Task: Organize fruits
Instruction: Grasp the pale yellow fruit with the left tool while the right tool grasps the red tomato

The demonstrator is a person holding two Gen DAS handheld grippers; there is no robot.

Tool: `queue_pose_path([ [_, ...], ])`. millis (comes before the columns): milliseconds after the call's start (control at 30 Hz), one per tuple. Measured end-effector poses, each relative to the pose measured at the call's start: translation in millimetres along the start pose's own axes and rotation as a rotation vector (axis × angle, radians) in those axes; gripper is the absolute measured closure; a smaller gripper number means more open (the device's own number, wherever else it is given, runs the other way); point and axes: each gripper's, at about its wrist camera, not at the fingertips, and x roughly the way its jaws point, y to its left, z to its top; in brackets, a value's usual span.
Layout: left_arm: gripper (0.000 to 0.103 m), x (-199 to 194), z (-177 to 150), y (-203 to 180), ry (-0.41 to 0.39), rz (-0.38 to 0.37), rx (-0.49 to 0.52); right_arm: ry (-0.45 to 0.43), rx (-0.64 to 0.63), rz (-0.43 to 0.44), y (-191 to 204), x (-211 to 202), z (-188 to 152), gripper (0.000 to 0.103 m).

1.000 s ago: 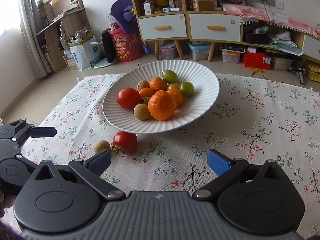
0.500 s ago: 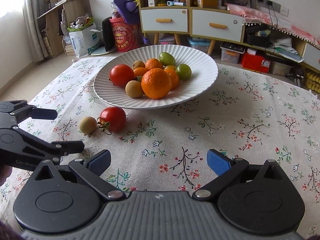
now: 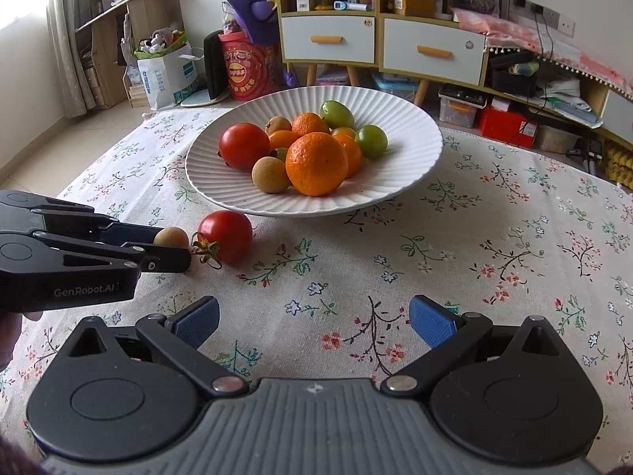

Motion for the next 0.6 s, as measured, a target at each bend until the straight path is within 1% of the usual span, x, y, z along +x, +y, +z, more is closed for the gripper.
queue_pose_path([
  [433,0.086,-13,-5,25,0.021,0.068,-0.018,0.008,0.009,0.015,23,10,12,0.001],
  [600,0.086,-21,-7,33,0.021,0.083,-0.024,0.008,0.008,0.016,31,15,17,0.001],
])
